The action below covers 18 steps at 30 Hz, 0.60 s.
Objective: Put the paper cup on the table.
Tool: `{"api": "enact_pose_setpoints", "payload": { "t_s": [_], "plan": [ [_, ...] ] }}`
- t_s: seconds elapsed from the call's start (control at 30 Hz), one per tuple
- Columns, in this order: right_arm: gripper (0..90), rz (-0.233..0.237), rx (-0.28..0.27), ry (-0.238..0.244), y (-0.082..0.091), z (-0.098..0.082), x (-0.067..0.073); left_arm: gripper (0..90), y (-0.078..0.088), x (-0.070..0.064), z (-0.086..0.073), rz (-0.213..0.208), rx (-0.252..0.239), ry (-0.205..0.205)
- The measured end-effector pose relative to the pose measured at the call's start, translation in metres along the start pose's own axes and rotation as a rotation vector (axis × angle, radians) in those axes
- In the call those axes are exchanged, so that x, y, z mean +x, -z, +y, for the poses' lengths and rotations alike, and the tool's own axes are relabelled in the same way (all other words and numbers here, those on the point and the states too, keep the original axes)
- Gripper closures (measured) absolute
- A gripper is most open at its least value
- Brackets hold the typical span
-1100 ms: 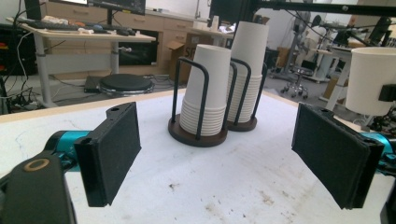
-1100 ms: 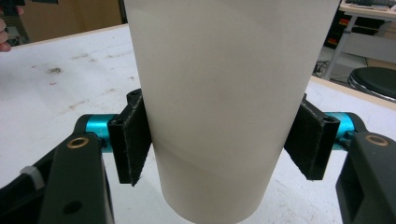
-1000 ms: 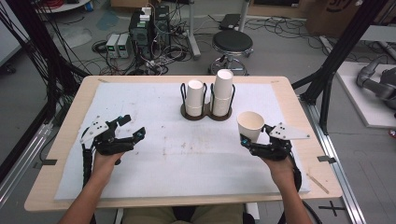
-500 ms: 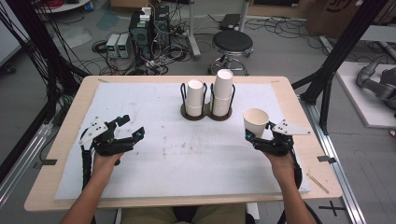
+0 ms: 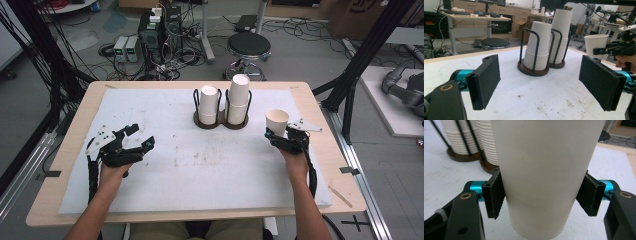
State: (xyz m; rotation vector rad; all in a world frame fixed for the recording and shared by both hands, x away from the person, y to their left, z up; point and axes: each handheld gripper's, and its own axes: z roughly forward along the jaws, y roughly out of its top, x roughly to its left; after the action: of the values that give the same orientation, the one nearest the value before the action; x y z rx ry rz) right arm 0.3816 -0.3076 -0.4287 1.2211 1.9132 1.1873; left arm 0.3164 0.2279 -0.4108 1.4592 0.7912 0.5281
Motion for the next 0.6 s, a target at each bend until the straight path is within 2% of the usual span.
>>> {"api": "enact_pose_setpoints", "payload": {
  "t_s": [0.07,0.33,0.43,0.6],
  "plan": [
    [32.0,-0.007,0.011,-0.028,-0.007,-0.003,-0.002,17.0,0.0,0.0,0.0,-0.004,0.004,-0.003],
    [31.7,-0.01,0.062,-0.032,-0.017,-0.008,-0.002,17.2,-0.001,-0.001,-0.001,-0.003,0.013,-0.003],
    [31.6,-0.007,0.099,-0.042,-0.021,-0.011,-0.004,17.5,-0.002,-0.001,-0.001,-0.007,0.012,0.0],
    [31.5,-0.003,0.104,-0.044,-0.02,-0.012,-0.005,17.7,-0.002,-0.002,-0.002,-0.009,0.014,0.007]
  ]
}}
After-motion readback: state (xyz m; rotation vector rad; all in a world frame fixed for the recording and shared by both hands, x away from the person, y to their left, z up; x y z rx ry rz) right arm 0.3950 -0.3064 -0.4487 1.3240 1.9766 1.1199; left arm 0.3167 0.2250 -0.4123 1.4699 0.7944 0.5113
